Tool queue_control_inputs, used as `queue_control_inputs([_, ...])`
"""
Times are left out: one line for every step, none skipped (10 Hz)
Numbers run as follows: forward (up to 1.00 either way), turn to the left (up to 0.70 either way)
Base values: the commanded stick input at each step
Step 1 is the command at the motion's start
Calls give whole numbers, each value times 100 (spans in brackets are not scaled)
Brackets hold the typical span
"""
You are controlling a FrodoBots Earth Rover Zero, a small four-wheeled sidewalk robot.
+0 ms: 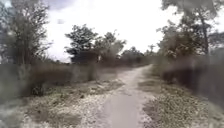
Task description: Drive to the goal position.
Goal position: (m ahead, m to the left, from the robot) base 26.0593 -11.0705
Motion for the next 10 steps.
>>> queue_control_inputs([70,0])
queue_control_inputs([70,0])
queue_control_inputs([70,-30])
queue_control_inputs([70,-35])
queue_control_inputs([70,-35])
queue_control_inputs([70,-17])
queue_control_inputs([70,0])
queue_control_inputs([70,0])
queue_control_inputs([70,0])
queue_control_inputs([70,0])
